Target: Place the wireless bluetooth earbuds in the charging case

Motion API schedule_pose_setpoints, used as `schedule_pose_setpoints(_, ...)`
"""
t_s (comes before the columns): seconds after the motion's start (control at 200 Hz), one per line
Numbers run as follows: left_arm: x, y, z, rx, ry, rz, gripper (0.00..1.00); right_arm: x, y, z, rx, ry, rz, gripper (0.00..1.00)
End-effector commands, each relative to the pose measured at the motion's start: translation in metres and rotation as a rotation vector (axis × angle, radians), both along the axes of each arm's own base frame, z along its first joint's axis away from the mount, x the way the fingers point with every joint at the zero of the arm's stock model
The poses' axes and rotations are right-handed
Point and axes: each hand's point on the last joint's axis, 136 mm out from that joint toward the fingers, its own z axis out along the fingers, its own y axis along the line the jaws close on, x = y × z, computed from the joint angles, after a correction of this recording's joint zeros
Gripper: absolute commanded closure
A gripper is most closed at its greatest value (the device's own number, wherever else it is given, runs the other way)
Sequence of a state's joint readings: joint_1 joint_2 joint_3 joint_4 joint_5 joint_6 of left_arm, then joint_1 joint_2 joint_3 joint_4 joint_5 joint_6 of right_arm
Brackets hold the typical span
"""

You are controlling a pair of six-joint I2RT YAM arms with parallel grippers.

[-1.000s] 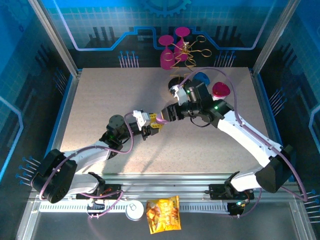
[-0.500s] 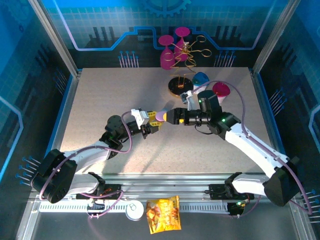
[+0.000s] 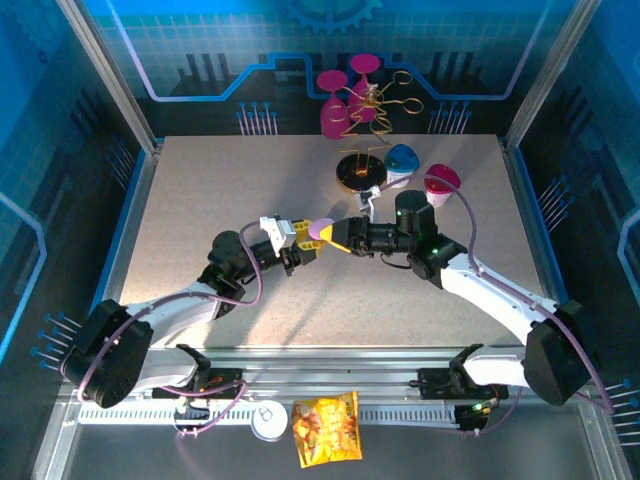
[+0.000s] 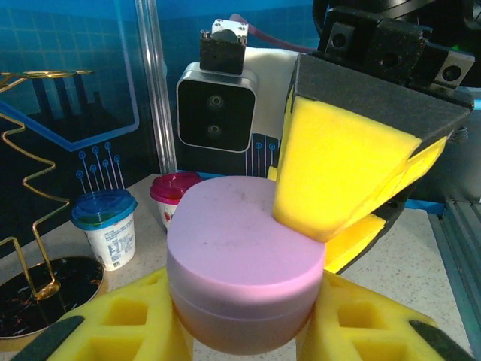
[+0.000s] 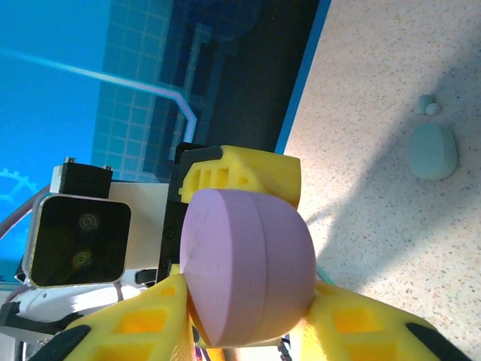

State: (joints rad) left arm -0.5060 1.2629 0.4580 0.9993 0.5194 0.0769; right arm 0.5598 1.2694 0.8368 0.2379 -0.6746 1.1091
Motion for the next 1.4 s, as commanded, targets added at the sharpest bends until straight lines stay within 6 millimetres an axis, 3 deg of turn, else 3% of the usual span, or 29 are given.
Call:
schedule_pose_setpoints(0.0, -0.012, 0.001, 0.024, -0.046, -0.063, -0.033, 0.75, 0.004, 0.003, 0.002, 0.037, -0.008, 0.008, 0.73)
schedule_pose_setpoints(0.13, -0.013, 0.001, 0.023, -0.041, -0.063, -0.036, 0.67, 0.005, 0.004, 0.002, 0.036, -0.025, 0.005, 0.76)
schedule_pose_setpoints(0.19, -0.013, 0.001, 0.022, -0.036, -0.064, -0.033, 0.5, 0.006, 0.003, 0.002, 0.029, -0.034, -0.002, 0.76)
schedule_pose_setpoints(0.335, -0.014, 0.002, 0.021, -0.029, -0.064, -0.027, 0.21, 0.017, -0.009, -0.006, 0.002, -0.048, -0.063, 0.78)
schedule_pose_setpoints(0.47, -0.013, 0.008, 0.012, -0.008, -0.048, 0.007, 0.01, 0.035, -0.031, -0.026, -0.05, -0.038, -0.155, 0.79)
schedule_pose_setpoints(0.515, -0.013, 0.01, 0.006, 0.008, -0.031, 0.023, 0.01, 0.043, -0.04, -0.037, -0.079, -0.036, -0.192, 0.79)
schedule_pose_setpoints(0.795, -0.003, 0.036, -0.04, 0.146, 0.177, 0.202, 0.01, 0.084, -0.126, -0.155, -0.502, 0.068, -0.457, 0.79)
schedule_pose_setpoints(1.011, 0.013, 0.072, -0.065, 0.239, 0.345, 0.437, 0.01, 0.097, -0.151, -0.21, -0.589, 0.152, -0.483, 0.78)
schedule_pose_setpoints(1.216, 0.034, 0.115, -0.086, 0.235, 0.539, 0.662, 0.01, 0.101, -0.166, -0.231, -0.612, 0.195, -0.496, 0.69)
schedule_pose_setpoints(1.396, 0.041, 0.15, -0.114, 0.17, 0.767, 0.882, 0.01, 0.102, -0.186, -0.206, -0.698, 0.091, -0.525, 0.36)
